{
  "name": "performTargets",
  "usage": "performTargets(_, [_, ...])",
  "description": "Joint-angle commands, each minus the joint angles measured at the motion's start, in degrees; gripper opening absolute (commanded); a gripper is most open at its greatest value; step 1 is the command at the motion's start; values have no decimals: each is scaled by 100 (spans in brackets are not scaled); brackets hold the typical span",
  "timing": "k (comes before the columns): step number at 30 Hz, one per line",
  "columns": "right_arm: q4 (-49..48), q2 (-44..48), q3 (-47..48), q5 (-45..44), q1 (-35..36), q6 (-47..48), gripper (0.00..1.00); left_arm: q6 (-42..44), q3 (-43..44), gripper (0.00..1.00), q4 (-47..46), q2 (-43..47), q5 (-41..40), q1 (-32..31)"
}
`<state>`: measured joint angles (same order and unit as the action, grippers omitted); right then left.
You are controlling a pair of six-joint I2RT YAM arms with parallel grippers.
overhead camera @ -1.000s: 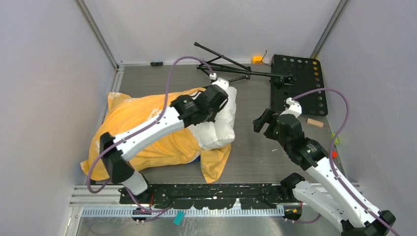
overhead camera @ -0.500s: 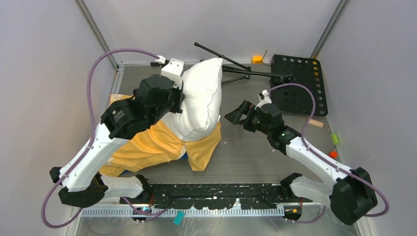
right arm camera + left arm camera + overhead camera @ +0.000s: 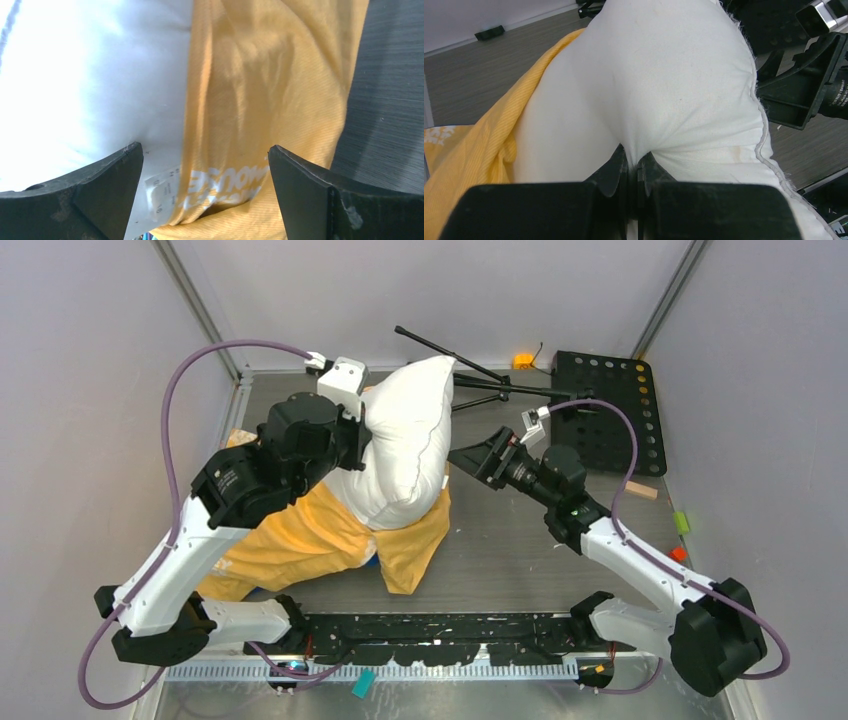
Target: Remove the pillowcase from the pillow
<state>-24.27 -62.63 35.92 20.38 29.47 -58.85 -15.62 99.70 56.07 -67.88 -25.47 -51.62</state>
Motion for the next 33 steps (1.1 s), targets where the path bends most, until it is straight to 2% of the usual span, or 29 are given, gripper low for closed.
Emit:
performTargets(1, [443, 135, 534, -26, 4, 239, 99, 90, 538, 0, -956, 223, -74, -17])
performTargets(9, [91, -1122, 792, 79, 369, 169, 97, -65, 834, 0, -1113, 156, 231, -15])
performTargets(16, [-80, -2523, 1134, -361, 862, 415, 95, -206, 1016, 0, -1249, 222, 245, -15])
performTargets(23, [-13, -3779, 1398, -635, 930, 508, 92, -351, 923, 0, -1314, 296, 107, -15])
performTargets(26, [343, -3627, 1435, -748, 929, 699, 92, -372, 847, 0, -1338, 299, 102, -15])
performTargets(33, [2044, -1906, 1526, -1073, 630, 1584, 96, -325, 295, 0, -1501, 231, -134, -2])
